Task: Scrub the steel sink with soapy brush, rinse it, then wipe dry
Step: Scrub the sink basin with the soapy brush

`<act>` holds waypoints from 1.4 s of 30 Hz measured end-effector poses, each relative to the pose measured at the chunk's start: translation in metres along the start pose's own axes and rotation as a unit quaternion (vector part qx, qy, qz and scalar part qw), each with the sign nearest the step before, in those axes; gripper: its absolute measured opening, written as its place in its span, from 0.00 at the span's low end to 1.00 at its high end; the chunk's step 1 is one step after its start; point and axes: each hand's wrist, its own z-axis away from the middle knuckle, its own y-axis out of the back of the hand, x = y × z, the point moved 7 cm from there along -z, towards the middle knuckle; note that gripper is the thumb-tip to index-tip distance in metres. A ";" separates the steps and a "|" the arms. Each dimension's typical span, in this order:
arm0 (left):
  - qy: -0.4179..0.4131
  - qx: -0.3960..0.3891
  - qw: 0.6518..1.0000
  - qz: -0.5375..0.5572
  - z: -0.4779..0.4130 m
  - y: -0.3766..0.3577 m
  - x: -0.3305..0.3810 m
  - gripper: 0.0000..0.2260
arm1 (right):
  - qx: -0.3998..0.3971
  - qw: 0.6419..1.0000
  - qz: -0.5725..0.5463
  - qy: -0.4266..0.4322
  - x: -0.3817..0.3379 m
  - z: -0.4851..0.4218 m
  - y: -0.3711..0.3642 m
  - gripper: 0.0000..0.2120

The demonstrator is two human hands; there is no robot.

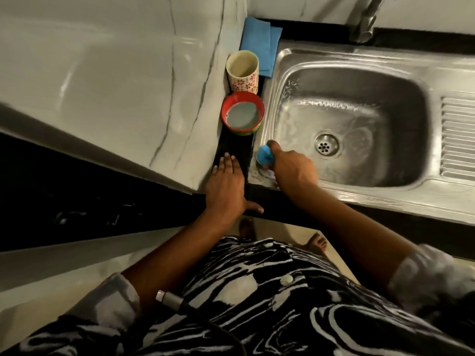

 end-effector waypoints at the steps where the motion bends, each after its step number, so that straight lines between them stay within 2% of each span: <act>1: -0.005 -0.002 1.000 -0.004 -0.002 0.001 0.000 0.76 | 0.019 0.999 -0.012 -0.025 -0.004 -0.012 0.005 0.25; 4: -0.012 -0.007 1.000 -0.007 -0.005 0.004 0.001 0.77 | 0.031 0.993 -0.084 -0.082 0.005 -0.034 0.010 0.25; 9: -0.003 -0.002 1.000 0.015 -0.007 0.000 -0.006 0.79 | -0.046 0.997 -0.063 0.000 0.002 0.028 -0.014 0.28; 13: -0.013 0.017 1.000 0.022 -0.009 0.012 -0.004 0.76 | -0.007 0.997 -0.075 -0.004 -0.010 0.013 -0.012 0.25; 17: 0.002 0.032 0.999 0.026 -0.016 0.033 -0.007 0.73 | 0.049 0.993 -0.091 -0.058 -0.019 -0.021 0.001 0.24; 19: 0.007 0.027 0.999 0.022 -0.017 0.035 -0.007 0.73 | 0.043 0.993 -0.092 -0.059 -0.018 -0.014 0.002 0.25; 24: 0.006 0.025 0.999 0.024 -0.016 0.027 -0.009 0.69 | -0.011 0.999 -0.033 0.000 -0.021 0.045 -0.013 0.25; 30: 0.013 0.015 1.000 0.019 -0.014 0.027 -0.009 0.68 | 0.038 0.998 -0.048 -0.036 -0.022 -0.012 0.012 0.20; 33: 0.013 0.021 1.000 0.013 -0.016 0.028 -0.009 0.69 | 0.035 0.997 -0.068 -0.032 -0.017 -0.004 0.001 0.22; 37: 0.010 0.028 1.000 0.000 -0.017 0.027 -0.011 0.68 | 0.003 0.998 -0.062 0.013 -0.014 0.036 -0.014 0.24; 39: 0.011 0.025 1.000 0.001 -0.017 0.026 -0.011 0.69 | 0.015 0.999 -0.048 0.017 -0.013 0.026 -0.009 0.24; 42: 0.013 0.015 1.000 0.006 -0.016 0.027 -0.009 0.68 | 0.039 0.999 -0.033 -0.019 -0.015 -0.010 0.007 0.23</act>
